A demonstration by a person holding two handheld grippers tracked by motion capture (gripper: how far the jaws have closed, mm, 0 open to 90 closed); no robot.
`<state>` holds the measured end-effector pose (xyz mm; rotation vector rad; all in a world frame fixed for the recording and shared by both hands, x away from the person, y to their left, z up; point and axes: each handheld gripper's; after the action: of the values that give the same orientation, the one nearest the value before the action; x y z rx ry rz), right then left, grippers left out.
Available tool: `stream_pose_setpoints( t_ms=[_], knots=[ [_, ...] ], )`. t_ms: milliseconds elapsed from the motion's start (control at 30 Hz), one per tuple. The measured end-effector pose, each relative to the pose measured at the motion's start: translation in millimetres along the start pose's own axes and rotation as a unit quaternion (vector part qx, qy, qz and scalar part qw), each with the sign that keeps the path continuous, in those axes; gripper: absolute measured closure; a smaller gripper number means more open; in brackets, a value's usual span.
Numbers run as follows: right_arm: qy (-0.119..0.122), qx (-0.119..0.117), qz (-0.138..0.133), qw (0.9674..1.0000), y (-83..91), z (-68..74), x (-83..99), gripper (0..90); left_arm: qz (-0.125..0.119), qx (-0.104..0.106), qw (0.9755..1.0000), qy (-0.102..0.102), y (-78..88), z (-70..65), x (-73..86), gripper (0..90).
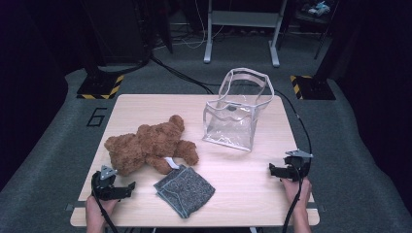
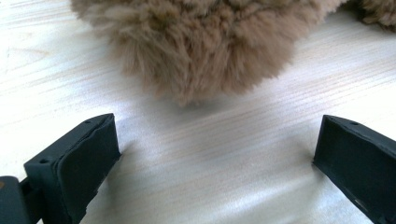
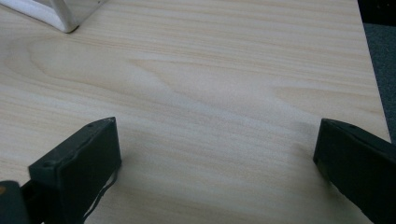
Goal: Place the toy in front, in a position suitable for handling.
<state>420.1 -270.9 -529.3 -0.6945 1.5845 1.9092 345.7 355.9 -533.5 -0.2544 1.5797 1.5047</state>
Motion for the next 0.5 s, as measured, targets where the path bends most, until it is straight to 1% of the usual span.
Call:
stream_pose_setpoints(
  t_ms=[133, 200, 400, 500],
  knots=[
    [-0.002, 0.001, 0.001, 1.0, 0.2, 0.2, 0.1, 0.0, 0.001, 0.0, 1.0, -0.002, 1.7, 0.3, 1.6, 0.0],
    [0.0, 0.0, 0.0, 1.0, 0.0, 0.0, 0.0, 0.0, 0.001, -0.003, 1.0, 0.002, 2.9, 0.2, 2.9, 0.0],
    [-0.001, 0.0, 0.002, 1.0, 0.3, 0.4, 0.0, 0.0, 0.004, -0.002, 1.0, 0.003, 3.6, 0.8, 3.0, 0.0],
    [0.002, -0.001, 0.003, 1.0, 0.2, 0.5, -0.1, 0.0, 0.003, -0.005, 1.0, 0.004, 3.1, 0.6, 2.9, 0.0]
  ],
)
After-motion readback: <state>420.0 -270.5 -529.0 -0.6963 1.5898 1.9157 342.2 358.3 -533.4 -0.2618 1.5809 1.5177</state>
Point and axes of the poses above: each handheld gripper's, and its own axes: y roughly backward along the jaws, x roughly out of its underside, z roughly to its left, and after that the axes turned 13 degrees about -y, right-handed
